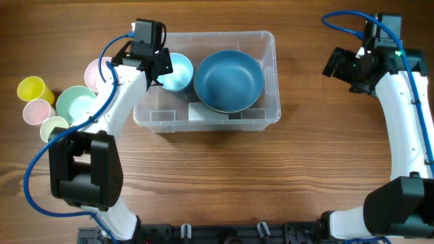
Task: Pack container
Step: 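Lift the light blue bowl and place it in the bin's left side, then move left gripper to the mint bowl and grasp its rim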
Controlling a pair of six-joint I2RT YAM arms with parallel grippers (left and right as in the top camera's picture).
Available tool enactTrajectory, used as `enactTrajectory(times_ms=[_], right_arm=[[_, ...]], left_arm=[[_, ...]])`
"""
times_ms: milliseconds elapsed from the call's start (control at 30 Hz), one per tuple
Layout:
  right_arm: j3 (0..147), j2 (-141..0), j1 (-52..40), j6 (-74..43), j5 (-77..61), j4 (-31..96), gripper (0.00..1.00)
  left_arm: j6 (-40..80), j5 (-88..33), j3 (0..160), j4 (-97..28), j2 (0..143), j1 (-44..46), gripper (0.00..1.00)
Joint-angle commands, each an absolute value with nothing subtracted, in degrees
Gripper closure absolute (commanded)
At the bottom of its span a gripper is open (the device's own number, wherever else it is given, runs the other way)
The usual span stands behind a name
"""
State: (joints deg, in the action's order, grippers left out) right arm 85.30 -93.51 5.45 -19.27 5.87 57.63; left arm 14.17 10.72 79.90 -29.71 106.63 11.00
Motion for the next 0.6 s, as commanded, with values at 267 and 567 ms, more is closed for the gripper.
enactTrajectory(times_ms=[267, 567], right_arm=[[85.58, -92.51, 5.32, -19.53, 6.61, 57.47, 0.0], [85.58, -92.51, 5.32, -19.55, 6.63, 57.47, 0.0]], left_arm=[[23.7, 17.37, 89.58, -40.88, 99.37, 11.31, 0.45], [54.39, 12.93, 89.06, -60.71, 93.91, -4.69, 0.39]])
